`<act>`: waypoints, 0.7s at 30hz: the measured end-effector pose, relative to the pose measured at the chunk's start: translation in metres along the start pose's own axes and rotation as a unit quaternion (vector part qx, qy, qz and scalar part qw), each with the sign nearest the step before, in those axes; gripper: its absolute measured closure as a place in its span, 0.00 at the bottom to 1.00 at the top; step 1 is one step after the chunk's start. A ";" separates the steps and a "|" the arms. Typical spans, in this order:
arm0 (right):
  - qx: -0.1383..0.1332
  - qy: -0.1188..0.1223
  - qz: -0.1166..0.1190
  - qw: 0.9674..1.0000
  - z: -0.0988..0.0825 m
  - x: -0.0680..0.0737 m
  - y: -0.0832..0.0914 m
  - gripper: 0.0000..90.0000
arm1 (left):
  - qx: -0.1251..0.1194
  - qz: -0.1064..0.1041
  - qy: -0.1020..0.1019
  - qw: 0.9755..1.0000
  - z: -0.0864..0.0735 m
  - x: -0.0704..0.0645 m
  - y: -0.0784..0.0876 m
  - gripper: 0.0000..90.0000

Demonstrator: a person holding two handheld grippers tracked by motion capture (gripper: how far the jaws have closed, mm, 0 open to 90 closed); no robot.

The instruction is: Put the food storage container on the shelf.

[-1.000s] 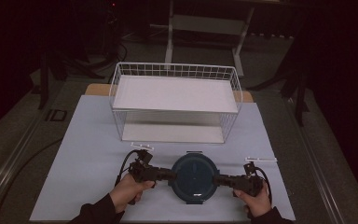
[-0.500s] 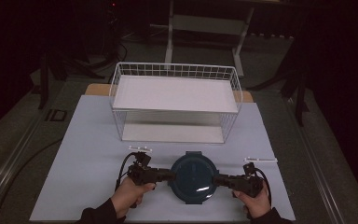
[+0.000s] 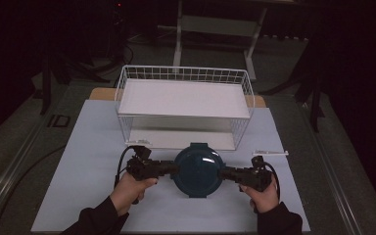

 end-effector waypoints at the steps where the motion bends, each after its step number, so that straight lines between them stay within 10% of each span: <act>1: -0.002 0.003 0.000 1.000 0.004 -0.001 -0.001 0.63 | -0.003 0.002 0.000 1.000 0.004 0.001 0.002 0.62; 21: -0.019 0.034 -0.014 0.999 0.052 -0.038 -0.040 0.63 | -0.026 0.056 -0.017 0.998 0.039 0.056 -0.006 0.61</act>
Point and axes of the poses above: each handheld gripper's, and its own axes: y roughly backward along the jaws, z roughly out of its top, x roughly to its left, the point moved 7 cm from there along -y, roughly forward along the jaws, and after that the axes turned 5 degrees about x, right-handed, at the moved point
